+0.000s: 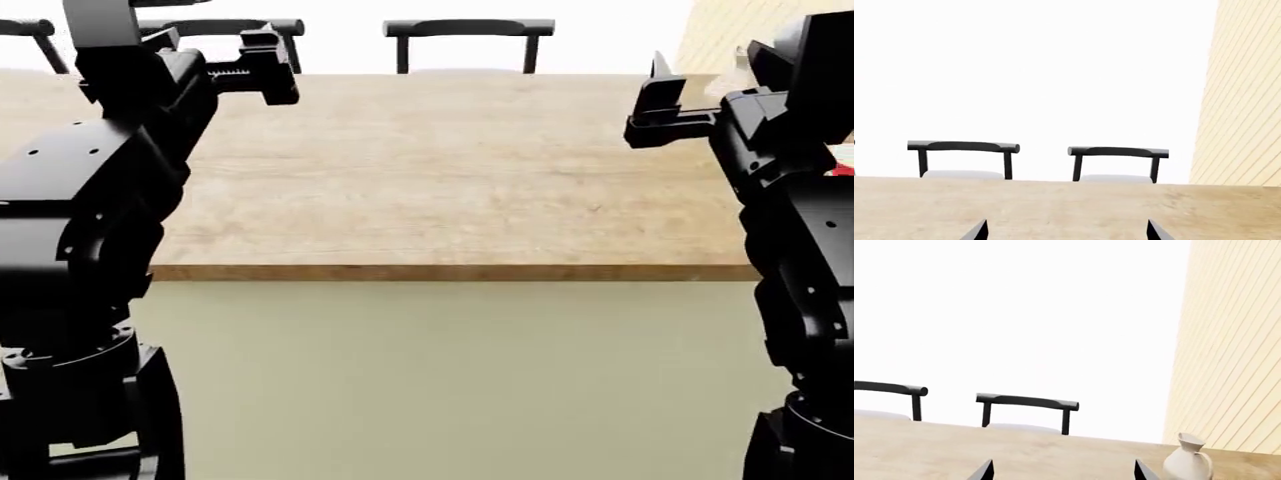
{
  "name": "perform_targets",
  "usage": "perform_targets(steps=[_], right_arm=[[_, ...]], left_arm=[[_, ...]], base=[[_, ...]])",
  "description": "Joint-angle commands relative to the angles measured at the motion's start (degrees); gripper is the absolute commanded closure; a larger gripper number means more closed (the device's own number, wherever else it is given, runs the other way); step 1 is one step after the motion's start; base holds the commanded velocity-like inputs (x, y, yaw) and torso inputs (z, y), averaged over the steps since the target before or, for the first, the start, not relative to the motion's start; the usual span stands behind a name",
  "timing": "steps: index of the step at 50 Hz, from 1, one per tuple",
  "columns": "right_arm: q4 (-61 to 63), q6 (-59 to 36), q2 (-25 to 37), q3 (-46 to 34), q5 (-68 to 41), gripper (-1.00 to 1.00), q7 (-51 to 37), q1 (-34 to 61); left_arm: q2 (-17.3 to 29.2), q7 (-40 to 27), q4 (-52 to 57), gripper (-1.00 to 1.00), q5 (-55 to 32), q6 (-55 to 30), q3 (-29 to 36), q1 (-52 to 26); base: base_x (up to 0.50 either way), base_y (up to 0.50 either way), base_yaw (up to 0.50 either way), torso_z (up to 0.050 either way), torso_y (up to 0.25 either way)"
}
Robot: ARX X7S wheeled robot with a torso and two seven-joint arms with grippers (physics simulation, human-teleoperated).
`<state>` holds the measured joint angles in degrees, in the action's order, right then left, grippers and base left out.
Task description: Pick the jug and cup and place them in the sink. Then turn on the water.
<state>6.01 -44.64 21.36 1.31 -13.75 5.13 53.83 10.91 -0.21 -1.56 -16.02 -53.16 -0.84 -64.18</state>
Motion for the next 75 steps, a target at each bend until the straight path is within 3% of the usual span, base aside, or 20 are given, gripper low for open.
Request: perform_targets(steps=[1, 75], right_arm=[[0.2, 0.0, 0.1, 0.1, -0.4, -1.00, 0.0, -0.7], [1.1, -0.7, 0.3, 0.4, -2.5, -1.00, -0.6, -1.8]], left_arm=[[0.3, 0.4, 1.2, -1.00, -0.8, -0.3, 0.3, 0.7], [0.8, -0.8, 1.6, -1.00, -3.2, 2.0, 0.9, 2.3]], base=[[0.00, -0.50, 0.00, 0.000, 0.000], [0.00, -0.50, 0.00, 0.000, 0.000]])
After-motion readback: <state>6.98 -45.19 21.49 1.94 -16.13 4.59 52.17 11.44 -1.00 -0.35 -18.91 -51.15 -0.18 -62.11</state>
